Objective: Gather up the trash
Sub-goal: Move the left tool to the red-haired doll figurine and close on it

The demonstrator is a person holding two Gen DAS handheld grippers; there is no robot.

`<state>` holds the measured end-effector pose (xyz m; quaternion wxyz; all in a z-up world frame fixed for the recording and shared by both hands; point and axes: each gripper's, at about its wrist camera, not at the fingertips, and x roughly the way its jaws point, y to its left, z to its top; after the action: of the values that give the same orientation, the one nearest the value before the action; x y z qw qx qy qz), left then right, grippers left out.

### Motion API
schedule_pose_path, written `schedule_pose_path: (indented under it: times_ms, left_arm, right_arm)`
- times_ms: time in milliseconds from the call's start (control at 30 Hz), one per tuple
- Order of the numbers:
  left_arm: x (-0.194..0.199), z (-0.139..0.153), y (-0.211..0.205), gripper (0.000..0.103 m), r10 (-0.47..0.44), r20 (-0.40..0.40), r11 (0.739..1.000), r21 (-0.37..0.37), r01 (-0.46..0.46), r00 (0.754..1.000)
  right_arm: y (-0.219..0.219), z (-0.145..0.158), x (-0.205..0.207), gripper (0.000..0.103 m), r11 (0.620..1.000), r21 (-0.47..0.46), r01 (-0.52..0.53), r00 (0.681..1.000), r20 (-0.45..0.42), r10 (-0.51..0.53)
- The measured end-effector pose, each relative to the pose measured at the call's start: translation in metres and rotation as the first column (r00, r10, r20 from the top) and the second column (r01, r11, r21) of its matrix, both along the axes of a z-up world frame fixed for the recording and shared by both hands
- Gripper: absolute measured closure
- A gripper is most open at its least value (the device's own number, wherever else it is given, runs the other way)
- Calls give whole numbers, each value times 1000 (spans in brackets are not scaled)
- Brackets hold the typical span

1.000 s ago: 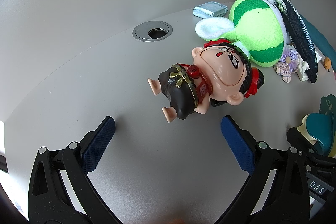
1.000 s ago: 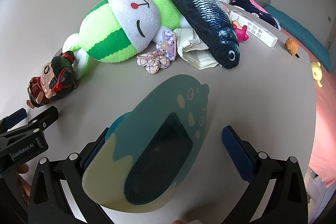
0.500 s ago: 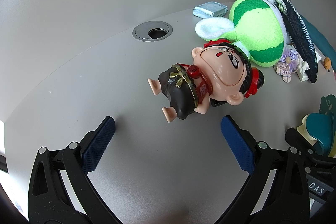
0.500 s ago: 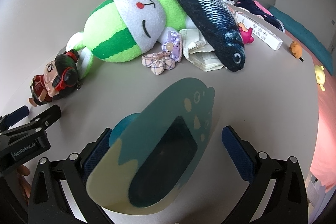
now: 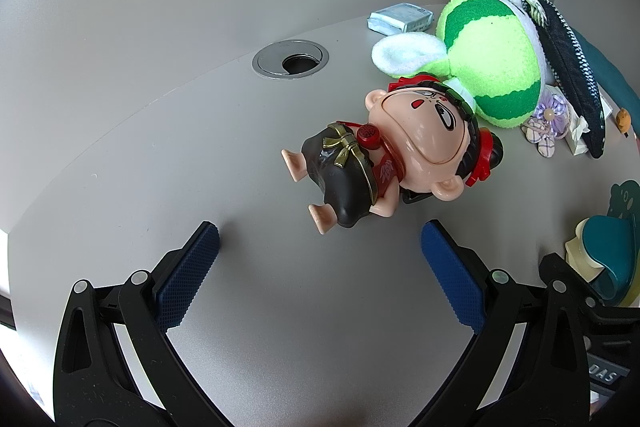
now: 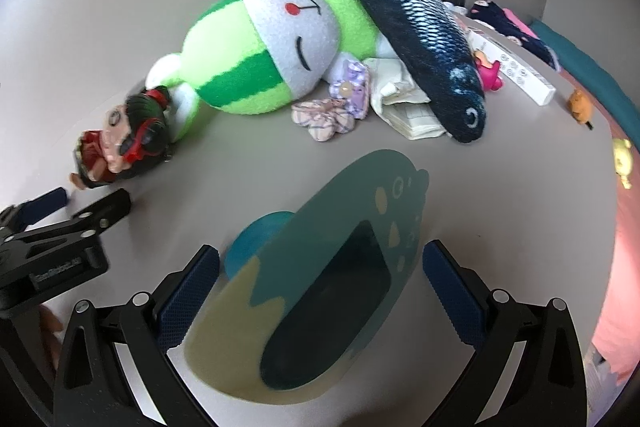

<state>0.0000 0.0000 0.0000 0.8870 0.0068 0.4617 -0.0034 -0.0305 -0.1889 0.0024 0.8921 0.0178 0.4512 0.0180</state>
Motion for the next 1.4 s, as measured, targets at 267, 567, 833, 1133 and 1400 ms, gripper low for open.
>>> schedule_pose_path:
  times_ms: [267, 567, 833, 1133, 1400]
  left_arm:
    - [-4, 5, 0, 6, -51, 2, 999, -15, 51, 999]
    - [-10, 58, -6, 6, -95, 101, 995, -19, 97, 990]
    - [-1, 52, -5, 6, -144, 75, 987, -60, 148, 987]
    - [18, 61, -30, 6, -187, 95, 982, 28, 185, 978]
    - [5, 62, -10, 6, -158, 100, 982, 117, 146, 982]
  right_arm:
    - [-22, 20, -8, 2, 976, 203, -79, 996, 55, 69]
    - [-37, 64, 35, 2, 909, 368, -196, 981, 73, 182]
    - [-63, 91, 68, 2, 892, 409, -195, 981, 57, 188]
    - [-79, 69, 37, 3, 895, 405, -187, 980, 9, 201]
    - [-54, 46, 2, 4, 938, 327, -117, 991, -19, 131]
